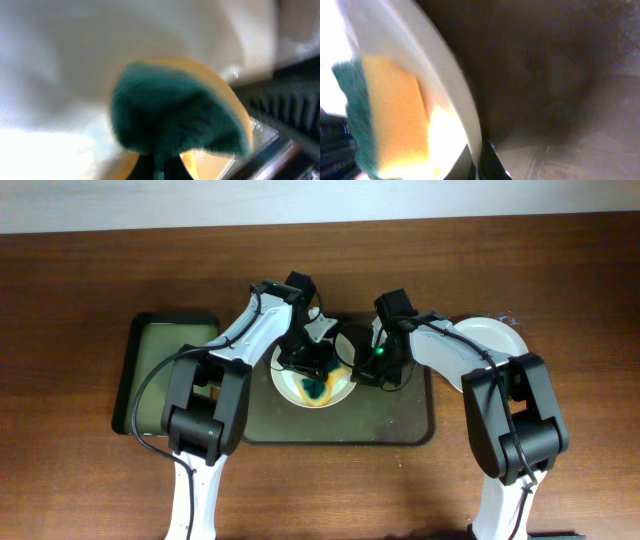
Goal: Clean dirty plates on tray and stack at the side
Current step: 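Scrub the plate with the sponge while the right gripper holds the rim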
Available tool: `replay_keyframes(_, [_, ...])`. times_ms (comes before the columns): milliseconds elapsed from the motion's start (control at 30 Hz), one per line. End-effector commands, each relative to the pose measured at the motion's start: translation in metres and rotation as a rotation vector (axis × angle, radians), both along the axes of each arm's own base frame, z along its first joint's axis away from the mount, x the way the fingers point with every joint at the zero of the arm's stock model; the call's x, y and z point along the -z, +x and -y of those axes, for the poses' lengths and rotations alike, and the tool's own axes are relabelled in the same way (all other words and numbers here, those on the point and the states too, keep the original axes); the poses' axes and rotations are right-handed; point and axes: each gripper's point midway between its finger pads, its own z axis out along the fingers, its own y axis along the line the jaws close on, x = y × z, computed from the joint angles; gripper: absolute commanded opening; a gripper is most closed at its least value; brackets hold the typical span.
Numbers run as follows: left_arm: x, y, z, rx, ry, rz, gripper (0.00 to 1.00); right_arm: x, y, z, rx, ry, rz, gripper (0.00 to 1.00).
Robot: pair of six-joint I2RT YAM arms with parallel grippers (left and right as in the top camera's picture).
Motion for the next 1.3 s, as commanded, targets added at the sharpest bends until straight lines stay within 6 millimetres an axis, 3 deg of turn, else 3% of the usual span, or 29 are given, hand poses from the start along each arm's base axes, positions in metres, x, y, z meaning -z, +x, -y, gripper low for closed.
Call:
replay_keyframes(0, [0.023,0.069,-0.082,-0.465,0.427,0.206,0.00,0.034,-0.024,0.011,-0.015,-0.091,-0.078,0.04])
replay_keyframes(133, [0.003,0.121,-0.118,-0.652,0.568,0.463,0.00,0.036,-0.024,0.011,-0.015,-0.093,-0.083,0.04])
replay_keyframes(233, [-0.007,0.132,-0.133,-0.676,0.656,0.560,0.00,0.036,-0.024,0.011,-0.015,-0.094,-0.083,0.04])
replay_keyframes(300, [-0.005,0.126,-0.134,-0.659,0.669,0.538,0.00,0.036,-0.024,0.012,-0.015,-0.096,-0.082,0.04])
replay_keyframes(367, [0.007,0.106,-0.118,-0.535,0.603,0.419,0.00,0.036,-0.024,0.012,-0.015,-0.096,-0.082,0.04])
replay_keyframes(467, [0.018,0.058,-0.071,-0.238,0.354,0.184,0.00,0.036,-0.024,0.012,-0.015,-0.096,-0.082,0.04])
replay_keyframes(600, [-0.005,-0.001,-0.011,0.096,-0.080,-0.014,0.00,0.036,-0.024,0.012,-0.014,-0.096,-0.082,0.04])
replay_keyframes(667, [-0.015,-0.011,0.004,0.107,-0.181,-0.055,0.00,0.036,-0.024,0.012,-0.014,-0.096,-0.082,0.04])
replay_keyframes(767, [-0.009,-0.003,0.015,-0.028,-0.144,-0.072,0.00,0.036,-0.024,0.012,-0.015,-0.095,-0.083,0.04])
replay_keyframes(933, [0.029,0.014,0.003,-0.328,0.135,-0.033,0.00,0.036,-0.024,0.012,-0.015,-0.096,-0.083,0.04])
replay_keyframes(1067, [0.037,0.029,-0.007,-0.522,0.253,0.019,0.00,0.036,-0.024,0.012,-0.015,-0.096,-0.083,0.04])
replay_keyframes(1133, [0.039,0.042,-0.030,-0.648,0.357,0.080,0.00,0.036,-0.024,0.012,-0.015,-0.096,-0.083,0.04])
replay_keyframes(1167, [0.038,0.056,-0.059,-0.755,0.471,0.170,0.00,0.036,-0.024,0.012,-0.014,-0.096,-0.083,0.04])
replay_keyframes(1267, [0.030,0.072,-0.095,-0.817,0.592,0.284,0.00,0.036,-0.024,0.012,-0.015,-0.096,-0.083,0.04])
